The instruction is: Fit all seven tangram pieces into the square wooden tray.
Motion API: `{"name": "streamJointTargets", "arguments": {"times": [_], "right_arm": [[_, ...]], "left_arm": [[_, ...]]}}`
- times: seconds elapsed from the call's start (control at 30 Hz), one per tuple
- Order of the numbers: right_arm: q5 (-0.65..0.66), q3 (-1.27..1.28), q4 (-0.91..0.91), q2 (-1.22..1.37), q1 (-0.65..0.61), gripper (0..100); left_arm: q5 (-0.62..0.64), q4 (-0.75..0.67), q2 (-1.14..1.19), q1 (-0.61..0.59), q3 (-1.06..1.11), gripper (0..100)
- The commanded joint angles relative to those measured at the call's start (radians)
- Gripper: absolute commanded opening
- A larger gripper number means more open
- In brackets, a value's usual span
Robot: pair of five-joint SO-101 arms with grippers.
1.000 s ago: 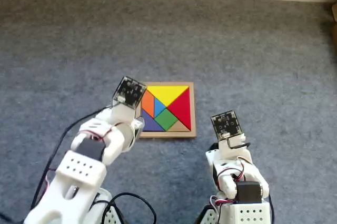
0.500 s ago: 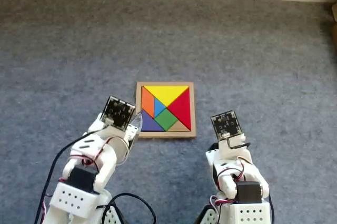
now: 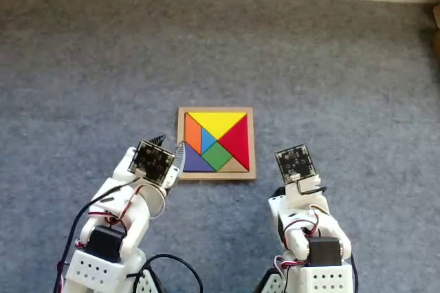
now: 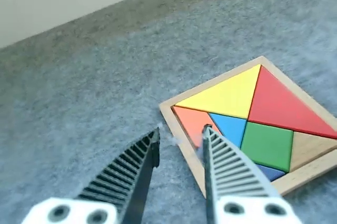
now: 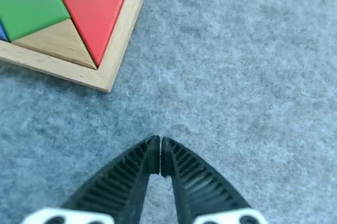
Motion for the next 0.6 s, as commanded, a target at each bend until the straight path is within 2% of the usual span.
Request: {"name": "streamJointTargets", "arguments": {"times": [0.0, 0.23, 0.4, 0.57], "right_arm": [[0.002, 0.113, -0.019, -0.018, 0.008, 2.4], [0.002, 0.113, -0.019, -0.018, 0.008, 2.4], [0.002, 0.113, -0.019, -0.018, 0.004, 2.4], [0.002, 0.113, -0.019, -0.018, 0.004, 2.4]], "left_arm": [[-0.054, 0.023, -0.036, -0.007, 0.019, 14], [-0.195, 0.273, -0.036, -0.007, 0.019, 14], [-0.269, 0.388, -0.036, -0.004, 0.019, 14], [-0.400, 0.575, -0.036, -0.005, 0.019, 14]]}}
